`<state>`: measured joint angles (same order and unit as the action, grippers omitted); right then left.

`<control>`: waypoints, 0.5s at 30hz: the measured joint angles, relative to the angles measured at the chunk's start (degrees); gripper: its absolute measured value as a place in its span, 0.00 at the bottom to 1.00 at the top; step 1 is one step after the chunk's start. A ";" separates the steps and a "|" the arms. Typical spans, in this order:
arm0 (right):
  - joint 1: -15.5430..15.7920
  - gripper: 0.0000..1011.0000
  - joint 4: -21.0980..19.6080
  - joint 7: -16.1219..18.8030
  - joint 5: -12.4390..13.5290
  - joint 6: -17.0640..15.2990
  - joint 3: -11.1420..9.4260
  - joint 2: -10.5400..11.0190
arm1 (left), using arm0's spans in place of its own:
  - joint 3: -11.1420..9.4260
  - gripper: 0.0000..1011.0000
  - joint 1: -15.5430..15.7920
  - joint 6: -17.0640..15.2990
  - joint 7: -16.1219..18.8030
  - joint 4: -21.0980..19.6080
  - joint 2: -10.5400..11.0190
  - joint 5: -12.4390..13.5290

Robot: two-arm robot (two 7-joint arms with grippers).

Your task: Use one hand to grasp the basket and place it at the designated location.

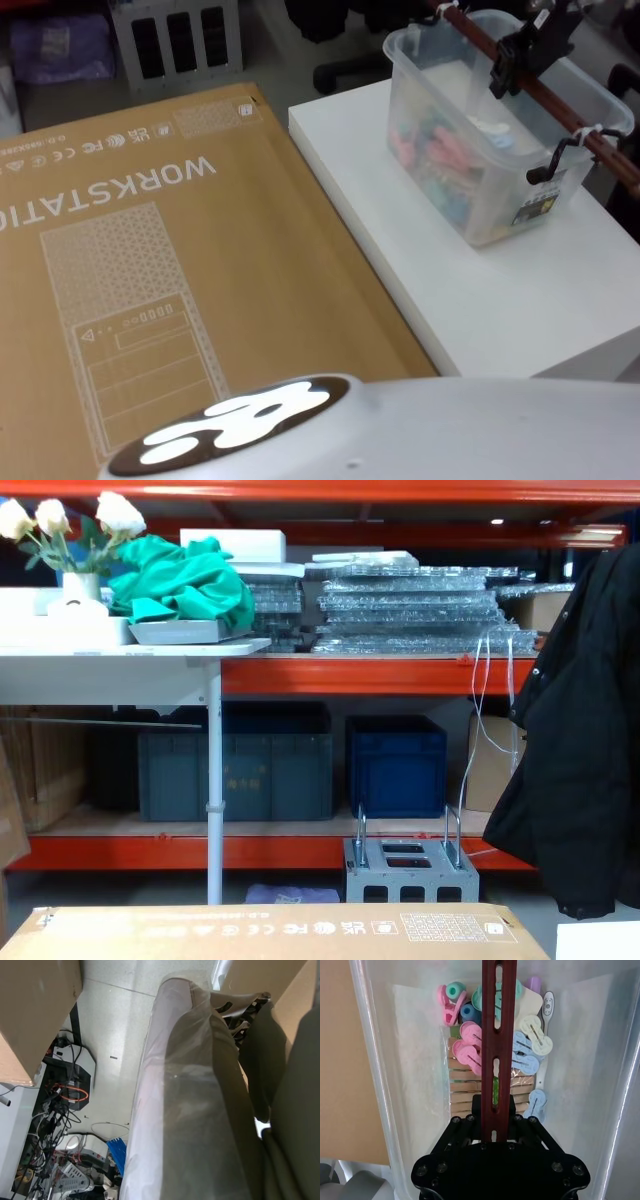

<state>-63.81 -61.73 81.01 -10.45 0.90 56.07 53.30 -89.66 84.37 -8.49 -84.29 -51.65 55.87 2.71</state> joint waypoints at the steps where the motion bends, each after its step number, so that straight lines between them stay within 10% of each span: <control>1: 0.00 0.23 0.01 -0.01 0.00 0.00 -0.01 0.02 | 0.00 0.00 0.00 0.00 0.00 0.00 0.00 0.00; 15: 0.07 0.23 -2.88 -0.20 1.52 -0.07 -1.53 1.92 | 0.00 0.00 0.00 0.00 0.00 0.00 0.00 0.00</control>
<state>-63.74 -64.61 80.81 -8.93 0.83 54.55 55.23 -89.66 84.37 -8.49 -84.29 -51.65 55.87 2.71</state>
